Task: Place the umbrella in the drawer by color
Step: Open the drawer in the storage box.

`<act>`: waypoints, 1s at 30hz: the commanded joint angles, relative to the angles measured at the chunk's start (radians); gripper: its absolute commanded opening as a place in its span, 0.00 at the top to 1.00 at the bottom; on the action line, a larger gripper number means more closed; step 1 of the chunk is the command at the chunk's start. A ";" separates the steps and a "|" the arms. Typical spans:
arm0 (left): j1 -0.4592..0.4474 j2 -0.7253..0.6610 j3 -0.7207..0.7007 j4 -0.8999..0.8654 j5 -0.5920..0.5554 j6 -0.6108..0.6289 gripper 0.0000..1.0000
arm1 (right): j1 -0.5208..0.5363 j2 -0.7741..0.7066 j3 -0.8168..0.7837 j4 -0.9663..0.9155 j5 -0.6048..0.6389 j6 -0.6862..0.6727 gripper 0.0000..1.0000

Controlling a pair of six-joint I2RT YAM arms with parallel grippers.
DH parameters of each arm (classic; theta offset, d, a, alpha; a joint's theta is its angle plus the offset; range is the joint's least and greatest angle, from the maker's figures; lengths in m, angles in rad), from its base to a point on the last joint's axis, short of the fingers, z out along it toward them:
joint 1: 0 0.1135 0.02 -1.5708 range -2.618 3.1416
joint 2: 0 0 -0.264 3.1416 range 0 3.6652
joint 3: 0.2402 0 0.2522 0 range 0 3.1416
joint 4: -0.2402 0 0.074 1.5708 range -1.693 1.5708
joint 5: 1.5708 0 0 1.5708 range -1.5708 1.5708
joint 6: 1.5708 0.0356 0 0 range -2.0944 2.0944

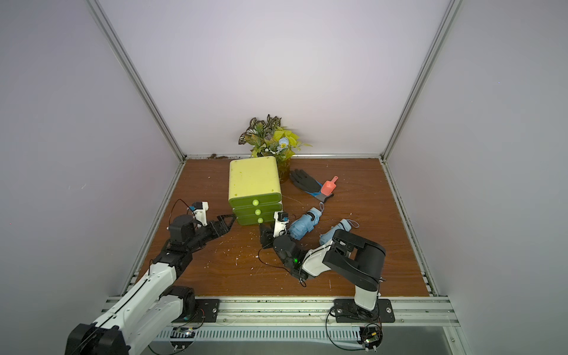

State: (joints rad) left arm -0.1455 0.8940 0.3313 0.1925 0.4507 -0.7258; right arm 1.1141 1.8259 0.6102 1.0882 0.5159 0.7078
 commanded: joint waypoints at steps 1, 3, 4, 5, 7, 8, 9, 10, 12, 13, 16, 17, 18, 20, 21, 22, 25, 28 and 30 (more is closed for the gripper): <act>-0.029 0.064 -0.011 0.132 -0.004 -0.038 0.01 | -0.001 0.039 0.050 0.062 0.003 0.060 0.45; -0.035 0.107 -0.012 0.176 -0.009 -0.050 0.01 | -0.001 0.067 0.062 0.079 0.009 0.067 0.45; -0.037 0.126 -0.012 0.198 -0.011 -0.053 0.01 | -0.003 0.081 0.068 0.092 0.014 0.071 0.46; -0.038 0.146 -0.013 0.216 -0.016 -0.057 0.01 | -0.004 0.094 0.073 0.108 0.015 0.072 0.46; -0.040 0.180 -0.015 0.244 -0.022 -0.057 0.01 | -0.012 0.115 0.086 0.126 0.004 0.081 0.46; -0.040 0.199 -0.014 0.257 -0.028 -0.056 0.01 | -0.016 0.127 0.096 0.126 -0.008 0.087 0.46; -0.040 0.214 -0.015 0.266 -0.030 -0.055 0.01 | -0.022 0.136 0.103 0.126 -0.017 0.092 0.46; -0.041 0.229 -0.017 0.279 -0.033 -0.055 0.01 | -0.026 0.147 0.111 0.129 -0.024 0.098 0.46; -0.042 0.257 -0.020 0.303 -0.035 -0.056 0.01 | -0.038 0.171 0.115 0.151 -0.041 0.117 0.46; -0.041 0.270 -0.021 0.318 -0.035 -0.054 0.01 | -0.046 0.186 0.114 0.174 -0.056 0.133 0.46; -0.041 0.305 -0.020 0.335 -0.043 -0.044 0.01 | -0.071 0.224 0.109 0.226 -0.091 0.201 0.47; -0.042 0.313 -0.021 0.341 -0.044 -0.042 0.01 | -0.077 0.234 0.111 0.232 -0.099 0.219 0.48; -0.041 0.325 -0.023 0.349 -0.043 -0.042 0.01 | -0.082 0.243 0.114 0.232 -0.107 0.235 0.48; -0.041 0.344 -0.023 0.365 -0.043 -0.038 0.01 | -0.089 0.258 0.122 0.232 -0.118 0.246 0.48; -0.041 0.357 -0.024 0.370 -0.043 -0.035 0.01 | -0.092 0.265 0.126 0.232 -0.122 0.249 0.48; -0.041 0.368 -0.022 0.377 -0.042 -0.034 0.01 | -0.094 0.271 0.131 0.230 -0.126 0.255 0.47; -0.042 0.401 -0.019 0.398 -0.038 -0.034 0.01 | -0.099 0.288 0.146 0.232 -0.134 0.262 0.47; -0.042 0.435 -0.011 0.410 -0.032 -0.029 0.01 | -0.104 0.298 0.161 0.228 -0.138 0.259 0.48; -0.041 0.452 -0.008 0.418 -0.025 -0.027 0.01 | -0.108 0.306 0.171 0.229 -0.143 0.256 0.48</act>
State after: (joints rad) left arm -0.1780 1.3266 0.3149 0.5724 0.4290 -0.7719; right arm 1.0149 2.1258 0.7570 1.2831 0.3866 0.9504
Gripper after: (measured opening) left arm 0.993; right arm 0.525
